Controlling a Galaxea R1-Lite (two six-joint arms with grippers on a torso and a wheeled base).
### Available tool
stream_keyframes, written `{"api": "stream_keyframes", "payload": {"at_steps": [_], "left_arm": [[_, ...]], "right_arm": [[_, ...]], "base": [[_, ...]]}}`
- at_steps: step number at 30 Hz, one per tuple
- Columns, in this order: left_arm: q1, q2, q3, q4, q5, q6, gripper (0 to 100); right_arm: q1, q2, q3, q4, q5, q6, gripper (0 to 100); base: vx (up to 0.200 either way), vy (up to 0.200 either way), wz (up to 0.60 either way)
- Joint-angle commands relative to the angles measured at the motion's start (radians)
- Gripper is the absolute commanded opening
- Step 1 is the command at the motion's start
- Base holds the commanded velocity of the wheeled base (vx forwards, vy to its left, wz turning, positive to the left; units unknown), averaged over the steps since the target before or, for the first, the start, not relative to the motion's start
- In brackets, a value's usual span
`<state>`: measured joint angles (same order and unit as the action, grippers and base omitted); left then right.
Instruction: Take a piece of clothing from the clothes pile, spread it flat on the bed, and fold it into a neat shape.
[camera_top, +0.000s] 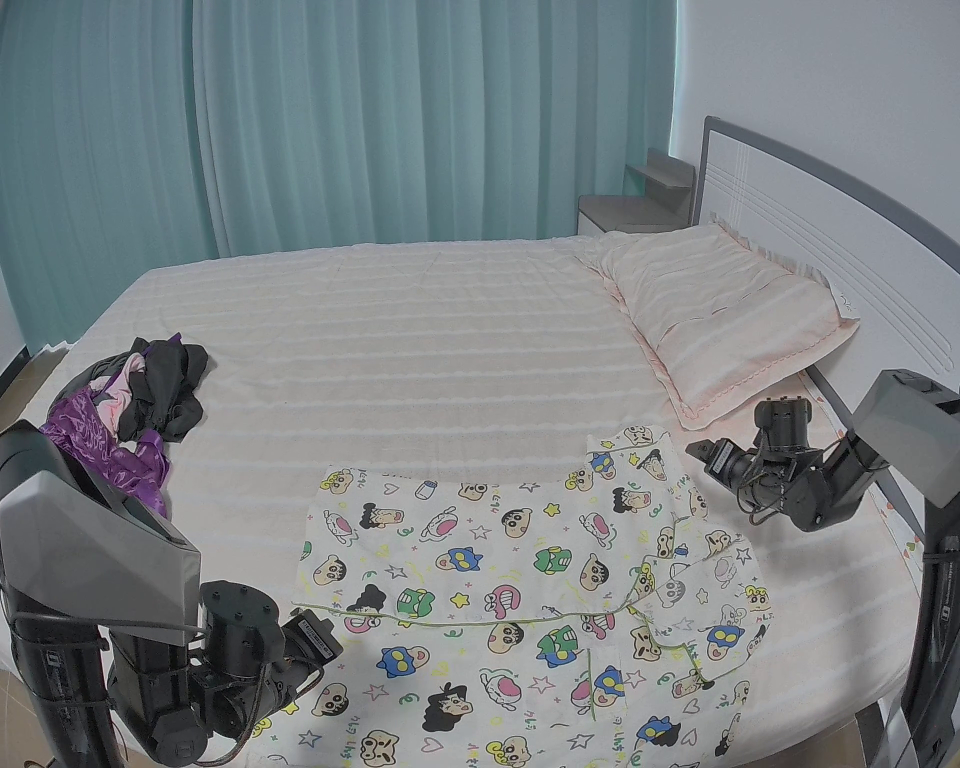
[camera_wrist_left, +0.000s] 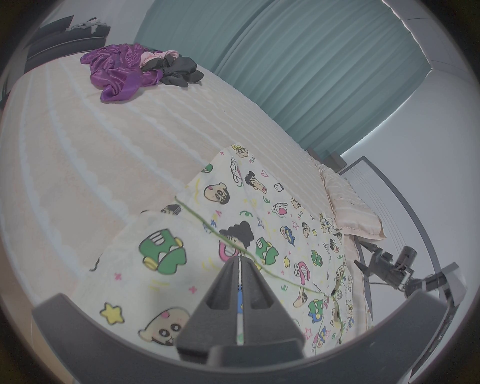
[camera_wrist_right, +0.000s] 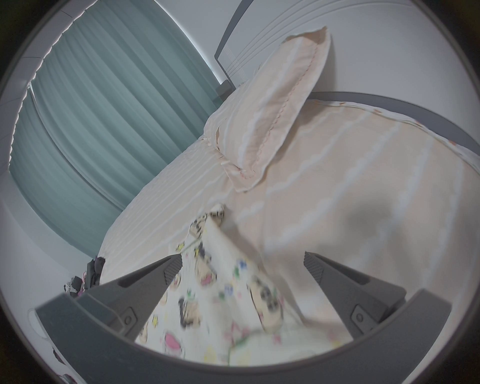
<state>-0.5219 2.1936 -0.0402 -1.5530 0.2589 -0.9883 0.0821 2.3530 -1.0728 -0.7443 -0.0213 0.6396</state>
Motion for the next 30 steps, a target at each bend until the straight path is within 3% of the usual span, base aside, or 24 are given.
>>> {"api": "stream_keyframes", "payload": {"at_steps": [1, 5, 7, 13, 15, 16, 19, 21, 24, 25, 26, 27, 30], "left_arm": [[-0.004, -0.005, 0.014, -0.018, -0.003, -0.013, 0], [-0.004, -0.005, 0.016, -0.018, -0.003, -0.020, 0], [-0.006, -0.005, 0.019, -0.018, -0.003, -0.020, 0], [-0.004, -0.012, 0.039, -0.018, -0.004, -0.020, 0], [-0.001, -0.017, 0.039, -0.018, -0.006, -0.020, 0], [-0.001, -0.018, 0.039, -0.018, -0.009, -0.020, 0], [0.000, -0.029, 0.039, -0.018, -0.024, -0.020, 0], [0.010, -0.051, 0.037, -0.018, -0.064, -0.015, 0], [0.059, -0.126, 0.037, -0.018, -0.195, -0.001, 0], [0.080, -0.169, 0.037, -0.018, -0.282, 0.010, 0], [0.083, -0.175, 0.037, -0.018, -0.291, 0.011, 0], [0.109, -0.226, 0.037, 0.001, -0.389, 0.016, 0], [0.152, -0.267, 0.036, 0.051, -0.466, 0.036, 0]], "right_arm": [[0.016, -0.379, 0.456, -0.168, 0.001, 0.019, 100], [0.019, -0.436, 0.542, -0.184, 0.009, 0.051, 100], [0.059, -0.482, 0.643, -0.214, 0.009, 0.118, 100], [0.090, -0.485, 0.775, -0.276, 0.012, 0.130, 100], [0.103, -0.480, 0.838, -0.303, 0.029, 0.124, 100], [0.122, -0.478, 0.904, -0.360, 0.089, 0.123, 100], [0.145, -0.474, 0.972, -0.442, 0.142, 0.121, 100], [0.171, -0.466, 1.022, -0.486, 0.144, 0.114, 100], [0.200, -0.449, 1.073, -0.521, 0.130, 0.083, 100], [0.208, -0.437, 1.073, -0.523, 0.107, 0.075, 100], [0.208, -0.436, 1.073, -0.523, 0.104, 0.075, 100], [0.208, -0.411, 1.073, -0.532, 0.067, 0.074, 100], [0.208, -0.353, 1.073, -0.564, 0.018, 0.072, 100]], "base": [[-0.200, 0.000, 0.00], [-0.200, 0.000, 0.00], [-0.200, 0.000, 0.00], [-0.200, 0.000, 0.00], [-0.200, 0.000, 0.00], [-0.200, 0.000, 0.00], [-0.067, 0.000, 0.00], [0.000, 0.000, 0.00], [0.000, 0.000, 0.00], [0.000, 0.000, 0.00], [0.000, 0.000, 0.00], [0.000, 0.000, 0.00], [0.000, 0.000, 0.00]]}}
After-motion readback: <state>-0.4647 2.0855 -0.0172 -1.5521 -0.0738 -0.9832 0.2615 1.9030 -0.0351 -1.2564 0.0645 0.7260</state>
